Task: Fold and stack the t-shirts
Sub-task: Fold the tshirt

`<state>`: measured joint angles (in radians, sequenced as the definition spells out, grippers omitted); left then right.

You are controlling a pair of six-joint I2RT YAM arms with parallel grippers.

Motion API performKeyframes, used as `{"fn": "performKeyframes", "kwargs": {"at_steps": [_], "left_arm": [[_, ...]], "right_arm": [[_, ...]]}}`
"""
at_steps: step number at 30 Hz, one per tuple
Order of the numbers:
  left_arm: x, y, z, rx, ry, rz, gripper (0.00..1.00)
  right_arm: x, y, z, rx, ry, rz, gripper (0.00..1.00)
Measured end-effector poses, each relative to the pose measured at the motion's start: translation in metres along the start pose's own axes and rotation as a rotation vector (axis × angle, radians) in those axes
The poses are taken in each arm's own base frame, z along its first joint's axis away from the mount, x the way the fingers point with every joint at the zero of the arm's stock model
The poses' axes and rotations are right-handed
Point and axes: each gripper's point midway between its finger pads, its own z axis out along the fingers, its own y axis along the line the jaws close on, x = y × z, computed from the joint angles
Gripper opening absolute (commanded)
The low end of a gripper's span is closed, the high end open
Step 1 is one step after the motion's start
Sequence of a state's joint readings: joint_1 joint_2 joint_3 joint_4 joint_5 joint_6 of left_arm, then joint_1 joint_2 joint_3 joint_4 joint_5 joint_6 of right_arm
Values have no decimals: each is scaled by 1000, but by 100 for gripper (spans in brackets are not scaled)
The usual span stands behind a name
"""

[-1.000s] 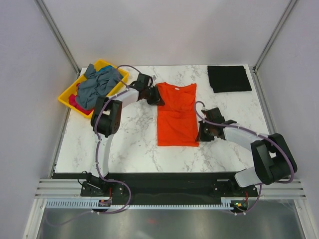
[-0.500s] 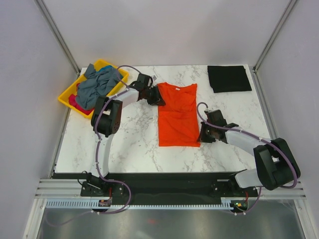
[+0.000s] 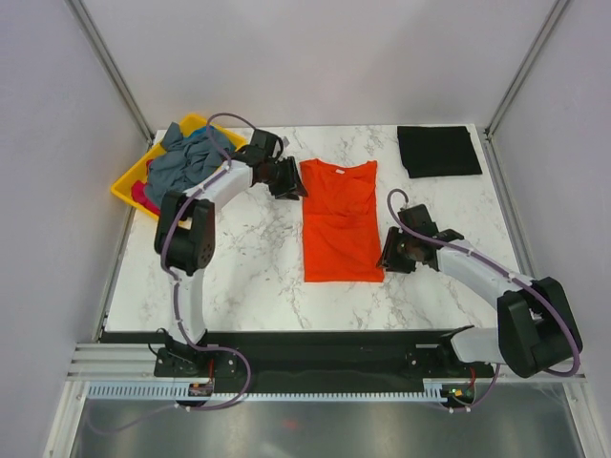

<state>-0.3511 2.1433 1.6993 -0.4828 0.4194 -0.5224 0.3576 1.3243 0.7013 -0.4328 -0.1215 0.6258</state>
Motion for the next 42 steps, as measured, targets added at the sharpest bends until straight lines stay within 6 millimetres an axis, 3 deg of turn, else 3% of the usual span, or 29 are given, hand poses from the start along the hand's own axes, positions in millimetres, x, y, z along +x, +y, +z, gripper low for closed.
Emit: {"fn": "performKeyframes", "kwargs": {"at_steps": [5,13,22,30,37,42], "left_arm": [[46,11,-47,-87,9,0,43],[185,15,-71,-98,163,36,47],[245,24,-59,-57,185,-62,50],[239,17,-52,-31,139,-101,50],[235,16,-46,-26,120,-126,40],[237,10,-41,-10,121,-127,39]], "right_arm": [[4,2,-6,1,10,80,40],[17,-3,-2,16,40,159,41],[36,-18,10,39,66,185,41],[29,-14,14,10,29,186,40],[27,-12,16,-4,11,188,36],[26,-12,17,-10,6,190,34]]}}
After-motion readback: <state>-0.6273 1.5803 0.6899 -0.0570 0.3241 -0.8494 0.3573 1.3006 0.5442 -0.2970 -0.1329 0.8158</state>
